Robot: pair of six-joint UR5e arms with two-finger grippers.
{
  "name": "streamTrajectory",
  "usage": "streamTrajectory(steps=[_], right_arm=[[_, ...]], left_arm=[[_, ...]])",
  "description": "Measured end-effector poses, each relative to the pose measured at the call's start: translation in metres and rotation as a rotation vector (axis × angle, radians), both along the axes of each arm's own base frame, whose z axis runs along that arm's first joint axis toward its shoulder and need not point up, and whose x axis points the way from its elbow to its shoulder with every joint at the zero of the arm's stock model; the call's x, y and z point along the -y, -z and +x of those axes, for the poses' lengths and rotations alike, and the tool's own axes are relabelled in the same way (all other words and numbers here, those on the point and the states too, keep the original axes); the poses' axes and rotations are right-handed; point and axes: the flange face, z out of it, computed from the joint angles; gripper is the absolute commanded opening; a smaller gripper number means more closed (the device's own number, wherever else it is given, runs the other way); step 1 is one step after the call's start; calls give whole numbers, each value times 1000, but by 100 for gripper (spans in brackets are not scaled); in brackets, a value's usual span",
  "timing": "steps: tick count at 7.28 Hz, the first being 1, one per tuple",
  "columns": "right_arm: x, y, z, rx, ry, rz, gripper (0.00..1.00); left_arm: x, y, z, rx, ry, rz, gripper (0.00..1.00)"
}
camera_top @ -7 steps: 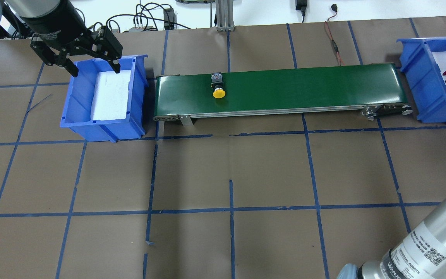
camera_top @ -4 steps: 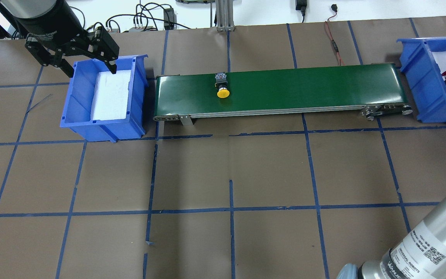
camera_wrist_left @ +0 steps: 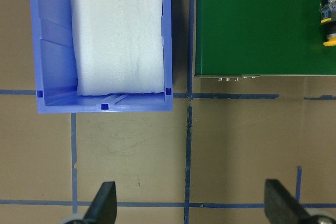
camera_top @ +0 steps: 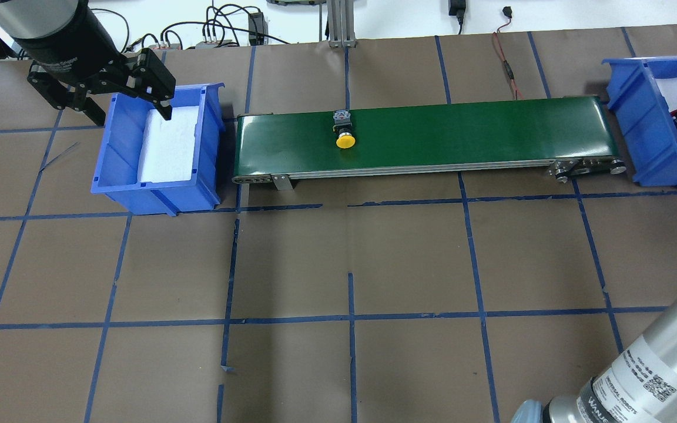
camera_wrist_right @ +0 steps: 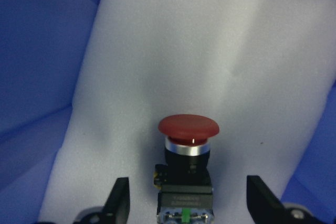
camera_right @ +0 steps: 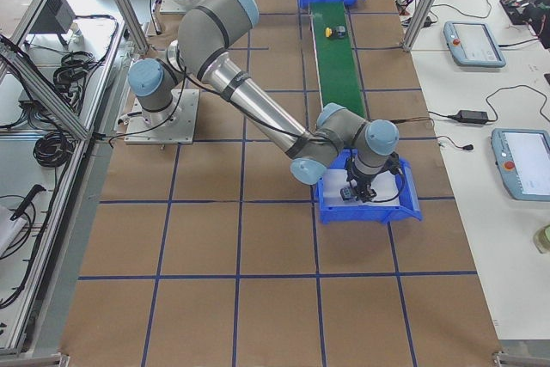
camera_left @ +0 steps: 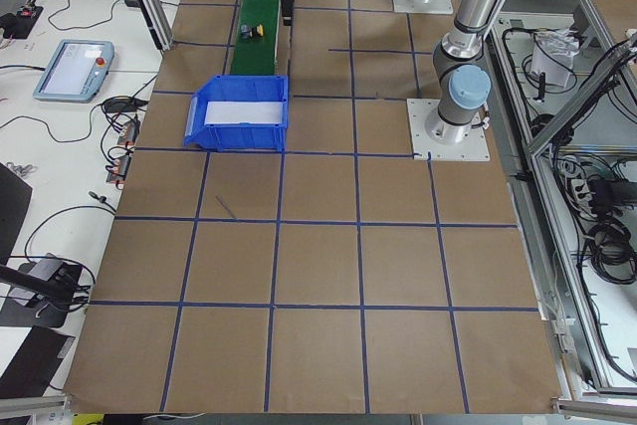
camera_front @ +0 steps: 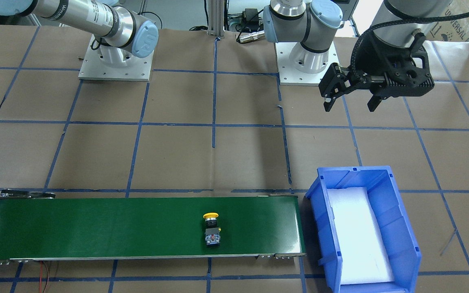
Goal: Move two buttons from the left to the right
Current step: 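Lower the button into the far bin and open the right gripper, then move the right gripper back over the conveyor to the second button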
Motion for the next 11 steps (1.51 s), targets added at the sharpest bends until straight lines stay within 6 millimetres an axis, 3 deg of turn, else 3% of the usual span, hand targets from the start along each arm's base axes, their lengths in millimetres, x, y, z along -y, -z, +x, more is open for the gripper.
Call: streamTrajectory(steps=[2,4,6,8,11], right_arm=[[1,-18,2,-9,-3,-20,81],[0,-63,13,-22,-13,-48,78],[6,-103,46,-42,-51,-88,78],[28,-123,118,-40,-115,-125,78],[54,-118,243,-1,-43,-122,78]], left_arm=[[1,1,5,46,-6,-17,100],[4,2,8,59,-6,-28,100],[5,3,10,59,-9,-27,100],[5,4,11,59,-10,-26,100],[6,4,12,59,-11,-25,100]])
